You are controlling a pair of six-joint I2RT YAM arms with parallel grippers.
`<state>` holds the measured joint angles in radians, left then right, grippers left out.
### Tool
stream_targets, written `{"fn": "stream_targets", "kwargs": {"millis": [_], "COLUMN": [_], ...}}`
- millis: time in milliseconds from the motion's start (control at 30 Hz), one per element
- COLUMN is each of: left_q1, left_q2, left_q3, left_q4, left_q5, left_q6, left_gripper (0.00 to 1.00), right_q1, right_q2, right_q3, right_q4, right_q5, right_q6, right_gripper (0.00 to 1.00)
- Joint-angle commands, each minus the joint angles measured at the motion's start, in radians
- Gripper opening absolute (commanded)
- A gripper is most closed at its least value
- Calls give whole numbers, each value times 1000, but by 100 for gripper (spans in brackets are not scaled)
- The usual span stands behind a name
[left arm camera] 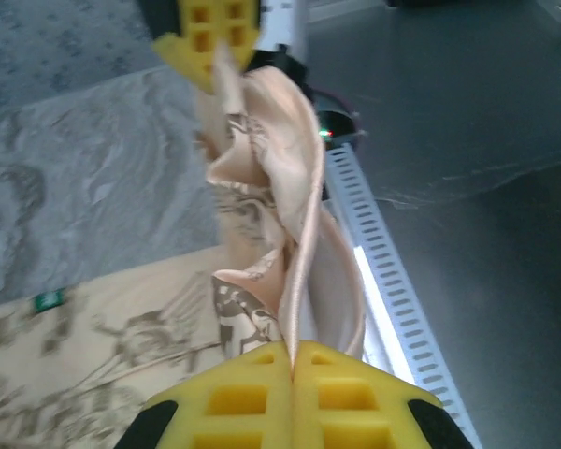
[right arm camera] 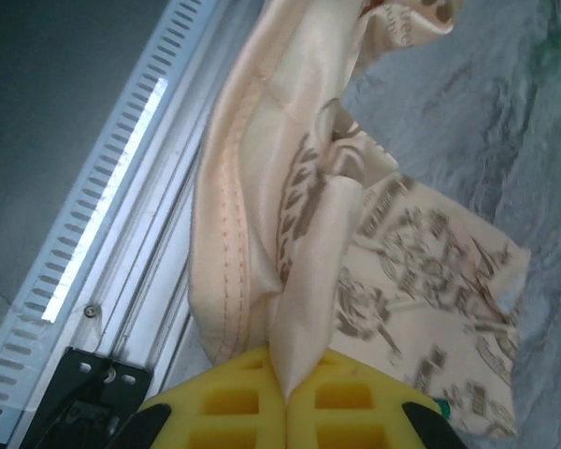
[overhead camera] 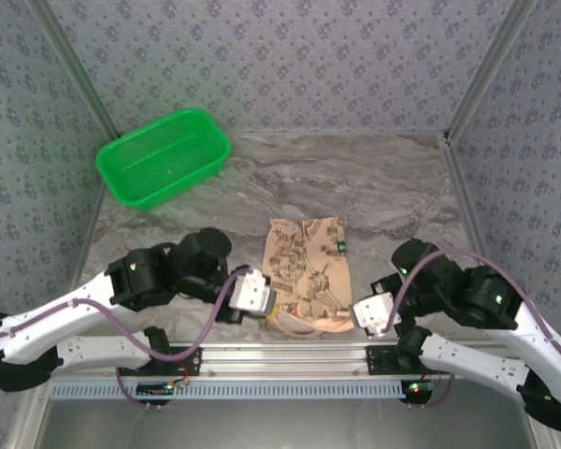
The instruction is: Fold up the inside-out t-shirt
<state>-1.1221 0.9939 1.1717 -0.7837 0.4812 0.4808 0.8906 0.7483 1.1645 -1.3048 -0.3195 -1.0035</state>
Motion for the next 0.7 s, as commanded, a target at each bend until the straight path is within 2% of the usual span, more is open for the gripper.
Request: {"fn": "stream_targets", "kwargs": {"millis": [0, 100, 200, 400, 667], "left_q1": [182, 275, 337, 467, 557], "left_q2": [82, 162, 253, 408, 578], "left_q3": [2, 6, 36, 81, 202], "left_q4": [-83, -78, -60, 0, -42], "left_q5": [128, 149, 177, 225, 272], "left_q6": [124, 224, 255, 269, 334], "left_gripper": [0, 0, 0, 0, 0], "right_q1": [-182, -393, -472, -560, -617], "right_q2": [98, 176, 268, 466, 608], "right_q3": [-21, -43, -50, -19, 72], "right_q4": [27, 109, 161, 206, 264], "right_q5": [-65, -233, -241, -283, -313], "right_q6": [-31, -55, -59, -77, -69], "right_gripper": [0, 0, 0, 0, 0]}}
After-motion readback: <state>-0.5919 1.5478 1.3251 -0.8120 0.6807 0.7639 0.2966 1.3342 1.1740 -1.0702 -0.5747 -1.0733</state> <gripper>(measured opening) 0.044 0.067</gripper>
